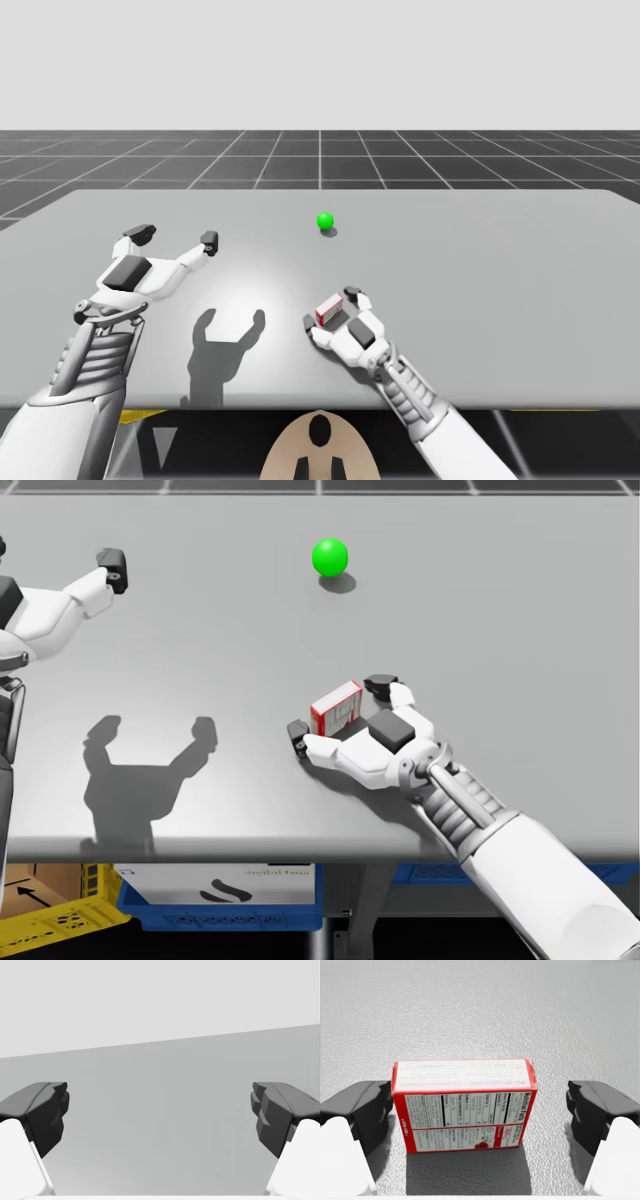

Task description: Watch the red light. When it turns green, pick up the object.

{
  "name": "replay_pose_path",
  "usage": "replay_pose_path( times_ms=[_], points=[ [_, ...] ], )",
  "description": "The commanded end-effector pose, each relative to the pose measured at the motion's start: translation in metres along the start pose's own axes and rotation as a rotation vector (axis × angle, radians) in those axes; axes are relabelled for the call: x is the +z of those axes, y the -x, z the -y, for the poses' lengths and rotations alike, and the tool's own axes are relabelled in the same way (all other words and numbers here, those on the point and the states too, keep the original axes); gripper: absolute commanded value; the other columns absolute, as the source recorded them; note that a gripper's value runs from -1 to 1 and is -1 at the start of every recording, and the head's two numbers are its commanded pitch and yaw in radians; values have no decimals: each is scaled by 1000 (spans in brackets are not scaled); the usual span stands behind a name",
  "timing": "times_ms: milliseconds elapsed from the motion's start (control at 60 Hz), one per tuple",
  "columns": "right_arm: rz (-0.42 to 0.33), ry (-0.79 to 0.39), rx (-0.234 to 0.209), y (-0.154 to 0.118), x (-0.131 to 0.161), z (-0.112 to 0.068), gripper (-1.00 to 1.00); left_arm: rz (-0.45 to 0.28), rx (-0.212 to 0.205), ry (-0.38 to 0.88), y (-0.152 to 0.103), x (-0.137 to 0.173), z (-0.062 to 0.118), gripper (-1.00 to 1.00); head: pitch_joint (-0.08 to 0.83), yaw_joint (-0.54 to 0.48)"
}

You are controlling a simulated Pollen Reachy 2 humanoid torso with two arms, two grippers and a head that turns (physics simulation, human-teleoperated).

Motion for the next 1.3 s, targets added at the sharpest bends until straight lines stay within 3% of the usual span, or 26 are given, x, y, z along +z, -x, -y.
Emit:
replay_pose_path(
  times_ms=[17, 33, 317, 633, 783, 917, 1300],
  points=[
    [49, -43, -100, -8, -16, -35, 297, 0, -3, 0, 0, 0, 0, -1000, 744, -2],
    [42, -54, -104, -8, -15, -34, 1000, -1, -3, 1, 0, 0, 1, -1000, 744, -1],
    [24, -57, -120, -6, -14, -33, 1000, -2, -6, 4, 0, 0, 3, -1000, 712, -5],
    [19, -67, -119, -2, -14, -33, 1000, -8, -9, 4, 2, 0, 5, -1000, 402, -1],
    [30, -71, -117, -6, -11, -34, 1000, -9, -9, 3, 3, 0, 5, -1000, 351, 2],
    [90, -79, -114, -34, -1, -33, 1000, -7, -8, 1, 3, 0, 4, -1000, 340, 7],
    [411, -40, 24, -169, 53, -26, 1000, -2, 1, 1, 0, 0, 3, -1000, 324, 6]
  ],
)
